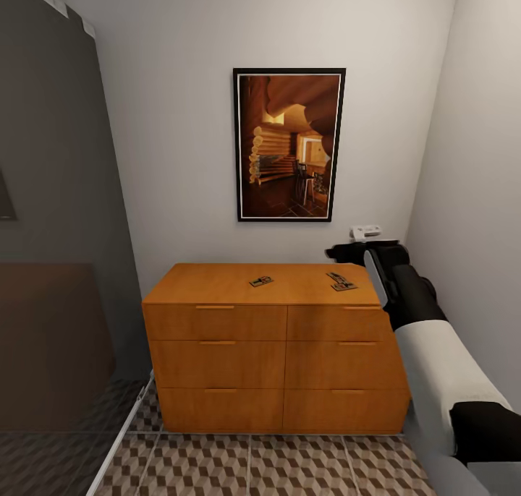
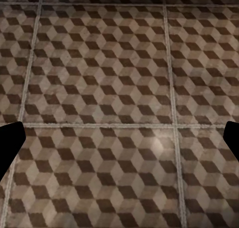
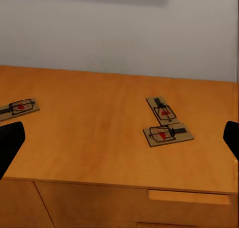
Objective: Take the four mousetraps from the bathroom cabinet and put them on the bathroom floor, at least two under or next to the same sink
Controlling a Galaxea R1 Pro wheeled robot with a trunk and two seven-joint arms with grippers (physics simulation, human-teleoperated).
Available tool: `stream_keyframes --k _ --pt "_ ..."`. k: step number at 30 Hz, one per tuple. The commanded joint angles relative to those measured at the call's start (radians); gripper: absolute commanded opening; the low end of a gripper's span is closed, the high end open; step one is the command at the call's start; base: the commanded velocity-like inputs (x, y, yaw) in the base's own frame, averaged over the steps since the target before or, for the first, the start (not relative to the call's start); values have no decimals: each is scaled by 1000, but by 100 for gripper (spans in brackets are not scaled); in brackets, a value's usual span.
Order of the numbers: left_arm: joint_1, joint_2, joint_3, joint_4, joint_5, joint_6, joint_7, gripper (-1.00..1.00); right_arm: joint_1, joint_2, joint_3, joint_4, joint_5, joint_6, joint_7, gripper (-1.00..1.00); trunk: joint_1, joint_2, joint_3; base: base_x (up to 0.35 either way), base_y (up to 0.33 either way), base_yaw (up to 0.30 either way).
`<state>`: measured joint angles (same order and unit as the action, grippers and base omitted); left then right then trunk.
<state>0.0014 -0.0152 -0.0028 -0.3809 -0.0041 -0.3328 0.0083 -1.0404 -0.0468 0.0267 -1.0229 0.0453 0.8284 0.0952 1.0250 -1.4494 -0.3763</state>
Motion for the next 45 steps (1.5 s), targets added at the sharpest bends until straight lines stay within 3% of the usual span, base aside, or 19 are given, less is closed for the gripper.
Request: stream_keyframes --k 1,10,22,31,41,45 --pt "0 0 0 -1 0 -2 1 100 -1 -4 1 -1 4 5 8 100 0 -1 -1 0 0 0" --pt "0 0 0 -1 0 -2 1 100 -1 -23 3 0 3 5 20 100 0 -1 -1 0 0 0" --pt "0 0 0 -1 0 -2 1 100 -1 -68 4 0 -3 5 27 100 0 -1 -1 0 0 0" --pt "0 0 0 -1 0 -2 1 100 -1 -81 4 1 2 5 140 100 0 -1 -1 0 0 0" --pt "0 0 0 -1 0 -2 1 100 -1 -85 4 33 4 5 166 100 0 -1 -1 0 0 0" --pt "0 0 0 -1 0 -2 1 100 -1 -101 4 45 3 6 168 100 0 -1 -1 0 0 0"
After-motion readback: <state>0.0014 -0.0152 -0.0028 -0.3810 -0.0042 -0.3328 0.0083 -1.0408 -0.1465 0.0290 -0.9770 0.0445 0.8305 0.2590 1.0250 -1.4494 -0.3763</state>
